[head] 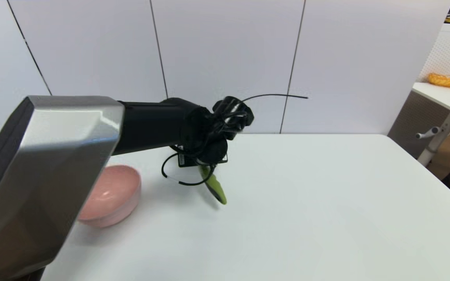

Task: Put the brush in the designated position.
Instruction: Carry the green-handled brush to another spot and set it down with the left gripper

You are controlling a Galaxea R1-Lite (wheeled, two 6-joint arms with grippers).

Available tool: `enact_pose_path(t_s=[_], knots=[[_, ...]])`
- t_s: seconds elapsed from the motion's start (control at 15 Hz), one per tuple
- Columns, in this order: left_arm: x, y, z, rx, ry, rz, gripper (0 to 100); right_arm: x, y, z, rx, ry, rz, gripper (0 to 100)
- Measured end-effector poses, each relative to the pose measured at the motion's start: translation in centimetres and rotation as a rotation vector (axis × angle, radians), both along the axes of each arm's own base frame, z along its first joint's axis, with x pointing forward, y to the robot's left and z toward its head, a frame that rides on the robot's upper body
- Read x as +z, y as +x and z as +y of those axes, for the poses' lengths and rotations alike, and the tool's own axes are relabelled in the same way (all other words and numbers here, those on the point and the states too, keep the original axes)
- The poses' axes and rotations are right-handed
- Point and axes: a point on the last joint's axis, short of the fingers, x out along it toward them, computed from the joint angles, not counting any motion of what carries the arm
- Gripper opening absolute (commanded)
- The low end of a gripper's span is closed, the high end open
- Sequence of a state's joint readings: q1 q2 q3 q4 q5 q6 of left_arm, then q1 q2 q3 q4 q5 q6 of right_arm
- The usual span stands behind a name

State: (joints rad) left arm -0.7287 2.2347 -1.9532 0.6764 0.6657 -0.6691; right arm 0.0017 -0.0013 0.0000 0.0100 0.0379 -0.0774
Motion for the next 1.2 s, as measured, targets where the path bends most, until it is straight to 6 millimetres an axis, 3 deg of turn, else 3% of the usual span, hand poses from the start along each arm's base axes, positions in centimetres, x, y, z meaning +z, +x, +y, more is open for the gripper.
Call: enact_pose_path(t_s=[0.27,0.47,0.8,1.2], knots=[[3.6,-1.1,3.0,0.031,0.008,0.002,0,0.0,0.0,0.0,0.0,0.0,0.001,100],[6.7,-2.4,6.9,0.085,0.018,0.008,0,0.0,0.0,0.0,0.0,0.0,0.001,100],[10.5,-4.1,14.4,0.209,0.031,-0.012,0,0.0,0.0,0.0,0.0,0.0,0.0,100],[12.6,-5.9,23.9,0.275,0.11,0.048,0,0.0,0.0,0.0,0.0,0.0,0.0,100]])
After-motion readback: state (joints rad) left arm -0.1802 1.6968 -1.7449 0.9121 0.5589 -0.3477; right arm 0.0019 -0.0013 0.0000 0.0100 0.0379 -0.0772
